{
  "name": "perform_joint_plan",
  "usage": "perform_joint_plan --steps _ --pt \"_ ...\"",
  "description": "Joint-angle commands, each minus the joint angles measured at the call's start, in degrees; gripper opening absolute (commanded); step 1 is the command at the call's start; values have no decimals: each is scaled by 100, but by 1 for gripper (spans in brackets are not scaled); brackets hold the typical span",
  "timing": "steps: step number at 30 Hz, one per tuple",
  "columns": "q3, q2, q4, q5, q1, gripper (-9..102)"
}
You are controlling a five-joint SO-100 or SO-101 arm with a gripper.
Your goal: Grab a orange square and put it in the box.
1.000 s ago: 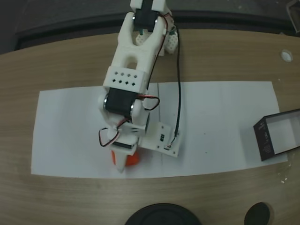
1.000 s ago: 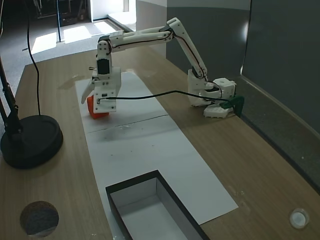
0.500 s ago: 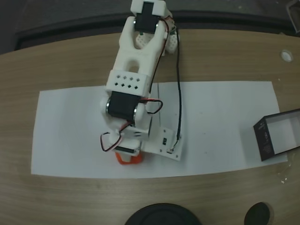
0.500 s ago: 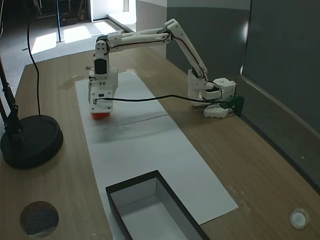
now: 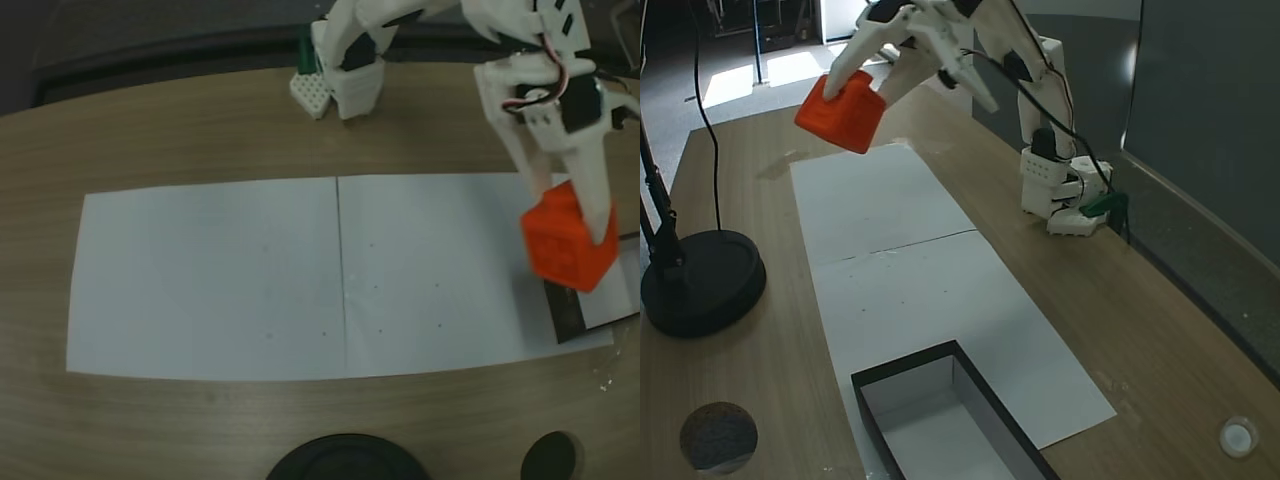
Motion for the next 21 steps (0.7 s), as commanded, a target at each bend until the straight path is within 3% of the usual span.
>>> perform_joint_plan --steps 1,5,11,21 --pt "-378 439 -26 -9 -817 5" --pt "-439 -229 -79 -18 -1485 5" --pt "-457 -1371 -694 -527 -1635 4" --pt "-457 -2057 -1802 -185 -2215 4"
